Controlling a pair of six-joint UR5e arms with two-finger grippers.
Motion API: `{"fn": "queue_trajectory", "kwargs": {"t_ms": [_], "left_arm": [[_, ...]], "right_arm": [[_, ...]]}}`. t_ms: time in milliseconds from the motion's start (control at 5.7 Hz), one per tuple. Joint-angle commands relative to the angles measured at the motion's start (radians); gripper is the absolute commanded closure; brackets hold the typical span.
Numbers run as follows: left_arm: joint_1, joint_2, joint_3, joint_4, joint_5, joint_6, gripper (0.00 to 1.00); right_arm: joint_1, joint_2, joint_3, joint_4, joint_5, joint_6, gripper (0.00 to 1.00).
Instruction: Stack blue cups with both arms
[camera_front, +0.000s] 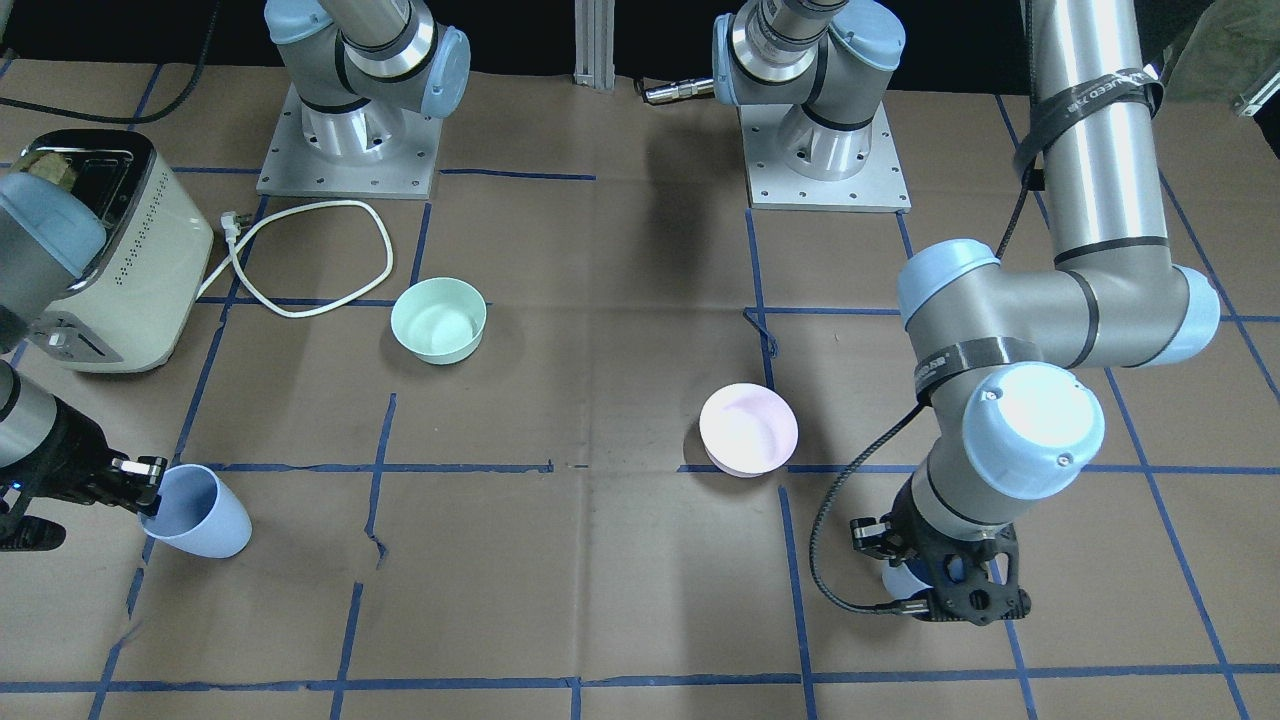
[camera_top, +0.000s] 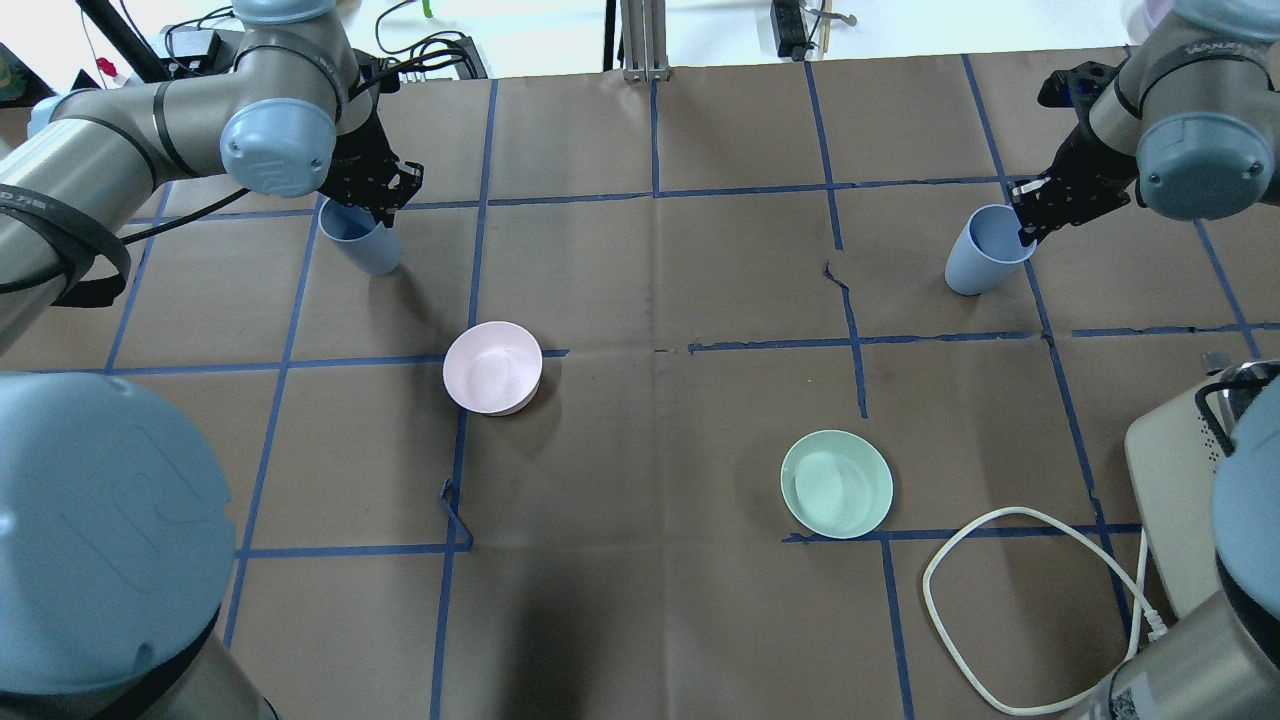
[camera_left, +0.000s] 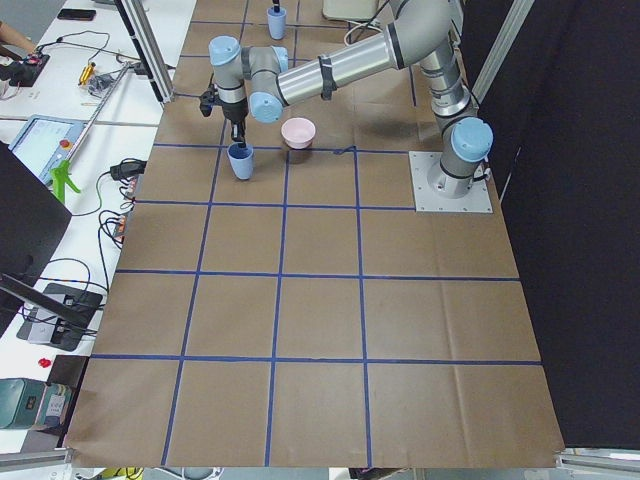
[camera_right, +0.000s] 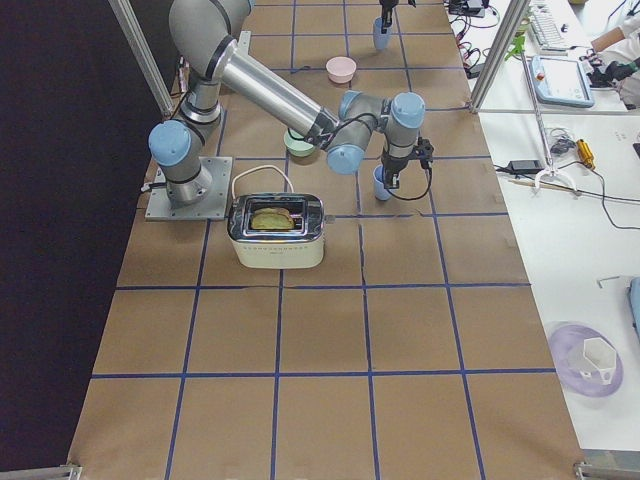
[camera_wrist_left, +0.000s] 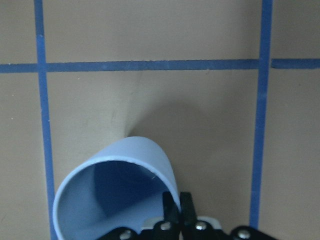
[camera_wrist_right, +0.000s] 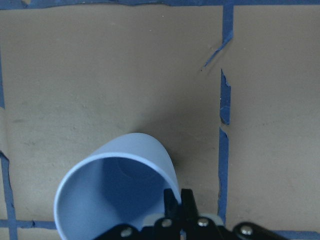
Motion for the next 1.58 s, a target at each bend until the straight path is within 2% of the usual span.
{"fn": "queue_trajectory", "kwargs": {"t_ms": [0,175,526,702,877,1053,1228,1404], "left_arm": [[-0.141,0.000,0.040,0.003,-0.018,-0.203,1.00],[-0.213,-0.012,0.059,0.009,-0.115,-0.412,1.00],[-0.383,-0.061,0.059,0.154,-0.132,-0.709,0.99],[-0.414,-0.095,0.059,0.226,-0.132,-0.715,0.97],[-0.418,-0.100,0.054,0.227,-0.126,-0.700,0.91],[-0.418,-0.098,0.045,0.218,-0.117,-0.643,0.60],[-0.418,-0.094,0.045,0.218,-0.107,-0.632,0.03],[-0.418,-0.065,0.048,0.210,-0.115,-0.632,0.02]], "right_arm": [[0.005,-0.023,-0.048,0.011,0.002,0.020,0.94],[0.019,-0.072,-0.132,0.116,-0.009,0.024,0.94],[0.056,-0.167,-0.358,0.524,-0.056,0.101,0.93],[0.056,-0.183,-0.391,0.625,-0.056,0.135,0.94],[0.056,-0.181,-0.390,0.627,-0.050,0.137,0.94],[0.056,-0.180,-0.386,0.627,-0.050,0.136,0.93],[0.056,-0.180,-0.377,0.623,-0.049,0.136,0.93],[0.056,-0.178,-0.373,0.621,-0.047,0.131,0.93]]}}
